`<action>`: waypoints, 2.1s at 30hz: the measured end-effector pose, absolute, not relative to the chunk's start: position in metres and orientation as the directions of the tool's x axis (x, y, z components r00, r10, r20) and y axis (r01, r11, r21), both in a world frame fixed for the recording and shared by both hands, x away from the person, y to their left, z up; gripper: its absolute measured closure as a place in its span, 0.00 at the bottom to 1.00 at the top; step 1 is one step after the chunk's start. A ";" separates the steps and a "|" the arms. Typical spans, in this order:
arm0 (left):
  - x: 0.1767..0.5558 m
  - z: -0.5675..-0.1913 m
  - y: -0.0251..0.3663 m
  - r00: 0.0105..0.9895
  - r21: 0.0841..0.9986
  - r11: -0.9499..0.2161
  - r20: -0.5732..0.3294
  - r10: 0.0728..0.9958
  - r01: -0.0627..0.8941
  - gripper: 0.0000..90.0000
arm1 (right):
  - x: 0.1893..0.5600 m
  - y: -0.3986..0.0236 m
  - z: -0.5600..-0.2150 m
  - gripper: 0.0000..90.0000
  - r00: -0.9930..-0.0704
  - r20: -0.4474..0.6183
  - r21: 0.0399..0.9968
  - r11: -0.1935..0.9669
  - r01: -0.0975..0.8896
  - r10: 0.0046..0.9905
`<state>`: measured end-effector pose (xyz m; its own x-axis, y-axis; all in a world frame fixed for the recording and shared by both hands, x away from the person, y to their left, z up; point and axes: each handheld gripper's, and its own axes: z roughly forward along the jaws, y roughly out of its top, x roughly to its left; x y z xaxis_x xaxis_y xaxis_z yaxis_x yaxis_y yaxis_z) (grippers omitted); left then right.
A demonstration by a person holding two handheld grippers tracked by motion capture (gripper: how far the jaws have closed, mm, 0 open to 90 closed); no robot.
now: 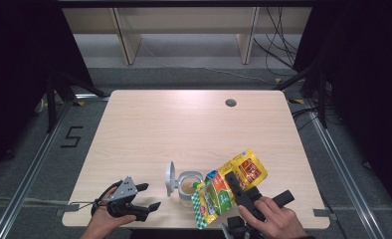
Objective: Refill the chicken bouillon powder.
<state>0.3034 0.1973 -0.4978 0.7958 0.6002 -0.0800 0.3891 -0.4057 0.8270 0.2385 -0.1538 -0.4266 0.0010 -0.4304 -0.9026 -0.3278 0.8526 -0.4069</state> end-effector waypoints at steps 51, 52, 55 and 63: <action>0.304 -0.499 0.197 0.781 0.815 -0.411 -0.078 0.620 0.408 0.19 | 0.239 -0.155 -0.427 0.63 0.003 -0.902 -0.407 0.850 -0.335 -0.431; 0.304 -0.500 0.196 0.776 0.822 -0.395 -0.088 0.624 0.411 0.19 | 0.239 -0.155 -0.427 0.63 0.002 -0.902 -0.407 0.850 -0.334 -0.431; 0.304 -0.500 0.197 0.779 0.820 -0.406 -0.075 0.623 0.404 0.19 | 0.239 -0.156 -0.427 0.63 0.011 -0.909 -0.395 0.852 -0.343 -0.417; 0.304 -0.500 0.196 0.779 0.819 -0.406 -0.077 0.622 0.405 0.19 | 0.238 -0.156 -0.426 0.63 0.004 -0.906 -0.401 0.853 -0.333 -0.424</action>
